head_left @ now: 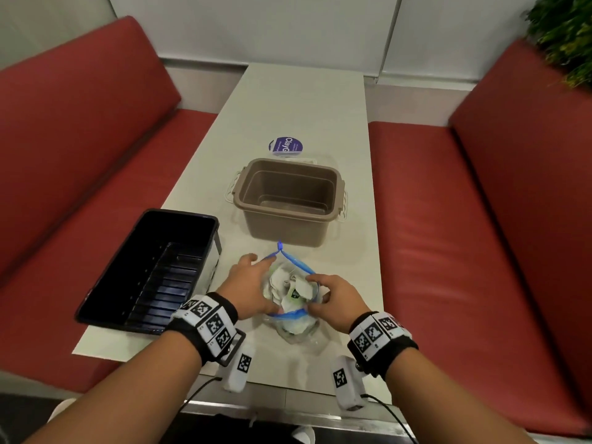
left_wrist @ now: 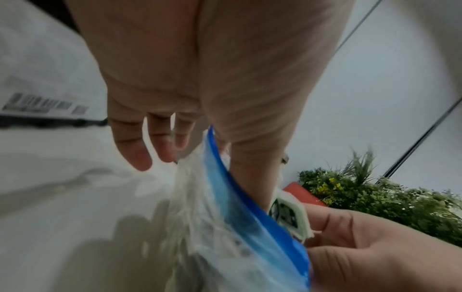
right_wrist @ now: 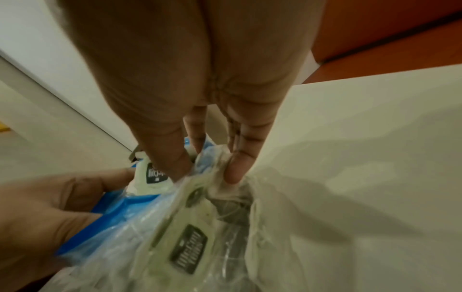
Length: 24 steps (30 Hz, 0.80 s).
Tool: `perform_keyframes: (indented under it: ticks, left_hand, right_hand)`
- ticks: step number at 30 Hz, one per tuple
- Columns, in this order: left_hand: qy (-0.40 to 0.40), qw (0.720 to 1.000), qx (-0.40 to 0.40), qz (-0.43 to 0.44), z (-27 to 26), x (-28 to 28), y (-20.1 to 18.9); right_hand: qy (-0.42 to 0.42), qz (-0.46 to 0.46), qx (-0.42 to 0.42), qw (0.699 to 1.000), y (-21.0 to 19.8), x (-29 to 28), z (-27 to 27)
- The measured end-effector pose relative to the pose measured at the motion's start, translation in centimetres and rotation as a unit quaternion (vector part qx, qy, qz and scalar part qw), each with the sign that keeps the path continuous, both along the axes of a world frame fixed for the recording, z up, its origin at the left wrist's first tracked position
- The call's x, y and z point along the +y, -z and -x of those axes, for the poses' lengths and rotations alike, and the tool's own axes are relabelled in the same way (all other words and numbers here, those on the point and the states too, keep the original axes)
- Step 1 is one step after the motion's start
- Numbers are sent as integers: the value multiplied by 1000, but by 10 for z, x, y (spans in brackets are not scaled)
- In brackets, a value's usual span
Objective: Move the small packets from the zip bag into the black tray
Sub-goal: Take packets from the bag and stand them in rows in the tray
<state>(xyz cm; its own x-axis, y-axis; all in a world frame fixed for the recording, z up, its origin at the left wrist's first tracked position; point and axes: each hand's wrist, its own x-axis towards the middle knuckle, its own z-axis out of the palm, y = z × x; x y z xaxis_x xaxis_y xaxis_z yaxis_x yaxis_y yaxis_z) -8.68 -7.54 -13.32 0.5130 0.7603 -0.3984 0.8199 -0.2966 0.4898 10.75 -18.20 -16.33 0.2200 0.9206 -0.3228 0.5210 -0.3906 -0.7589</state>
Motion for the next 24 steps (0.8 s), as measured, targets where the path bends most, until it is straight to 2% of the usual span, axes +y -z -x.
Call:
perform_keyframes:
  ticks: [2, 5, 8, 11, 16, 20, 24]
  left_hand:
    - [5, 999, -4, -46, 2, -3, -17]
    - [33, 985, -63, -160, 1, -6, -29]
    - [130, 961, -68, -233, -9, -9, -36]
    - [233, 943, -1, -239, -21, -10, -34]
    - [246, 934, 44, -257, -26, -2, -30]
    - [269, 930, 43, -246, -22, 3, -29]
    - [316, 911, 45, -261, -22, 5, -27]
  right_hand:
    - [-6, -25, -12, 1000, -2, 2, -1]
    - [-6, -51, -42, 998, -3, 6, -1]
    - [7, -68, -62, 996, -2, 9, 0]
    - [17, -104, -89, 990, -4, 13, 1]
    - [61, -137, -100, 984, -10, 17, 4]
    - [133, -142, -62, 979, -18, 14, 9]
    - [176, -143, -49, 973, -28, 13, 16]
